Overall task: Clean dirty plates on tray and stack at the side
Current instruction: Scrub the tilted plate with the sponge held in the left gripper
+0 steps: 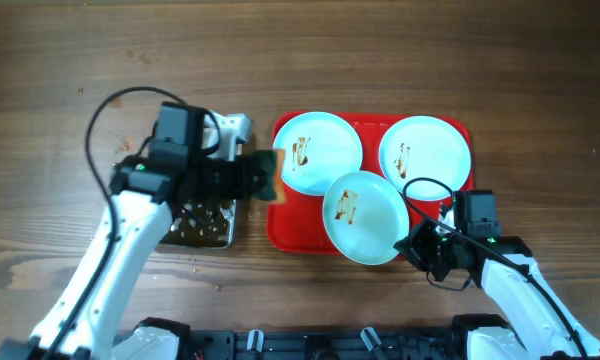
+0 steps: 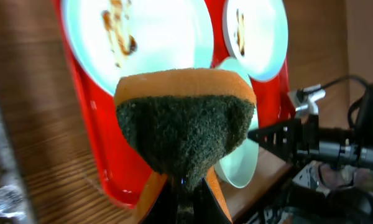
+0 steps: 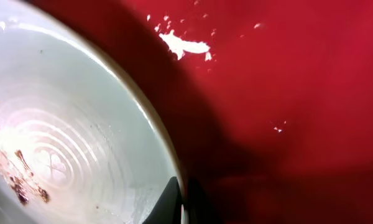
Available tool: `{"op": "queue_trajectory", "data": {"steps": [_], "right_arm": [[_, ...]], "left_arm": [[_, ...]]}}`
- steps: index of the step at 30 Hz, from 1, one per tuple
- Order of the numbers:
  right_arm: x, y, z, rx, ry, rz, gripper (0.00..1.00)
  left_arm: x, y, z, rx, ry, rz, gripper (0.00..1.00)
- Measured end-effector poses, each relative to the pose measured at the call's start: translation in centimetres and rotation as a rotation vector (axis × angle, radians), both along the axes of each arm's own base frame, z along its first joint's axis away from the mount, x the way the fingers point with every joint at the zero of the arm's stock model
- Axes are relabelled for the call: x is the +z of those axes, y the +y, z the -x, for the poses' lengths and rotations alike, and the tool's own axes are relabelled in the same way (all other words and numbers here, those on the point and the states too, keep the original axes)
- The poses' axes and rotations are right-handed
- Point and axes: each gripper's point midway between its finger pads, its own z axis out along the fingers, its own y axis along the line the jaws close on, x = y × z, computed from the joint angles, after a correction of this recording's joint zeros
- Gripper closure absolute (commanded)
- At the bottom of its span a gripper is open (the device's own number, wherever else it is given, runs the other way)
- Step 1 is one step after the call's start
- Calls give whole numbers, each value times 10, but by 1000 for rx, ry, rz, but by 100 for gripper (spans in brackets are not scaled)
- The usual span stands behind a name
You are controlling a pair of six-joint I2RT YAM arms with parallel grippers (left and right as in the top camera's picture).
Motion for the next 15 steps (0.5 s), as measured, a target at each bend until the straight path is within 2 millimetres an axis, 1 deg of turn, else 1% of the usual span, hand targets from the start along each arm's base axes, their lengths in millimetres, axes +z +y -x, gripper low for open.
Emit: {"op": "queue_trajectory", "data": {"steps": [2, 3, 5, 6, 7, 11, 15], "right_arm": [[-1, -5, -6, -28, -13, 30, 96], [-2, -6, -6, -38, -8, 34, 96], [-4, -12, -12, -13, -53, 77, 96], [-4, -13, -13, 0, -63, 85, 96], [-4, -13, -14, 22, -78, 96, 96], [-4, -14, -13, 45, -86, 104, 96], [-4, -13, -11, 59, -83, 104, 96]], "left_arm": [[-16, -21, 5, -64, 38, -7, 96], [-24, -31, 9, -90, 60, -16, 96], [-36, -47, 13, -127, 81, -29, 96], [-39, -53, 13, -139, 81, -30, 96], [-37, -58, 10, -137, 66, -21, 96], [-34, -62, 4, -118, 44, -4, 96], [-28, -75, 1, -140, 1, 18, 96]]}}
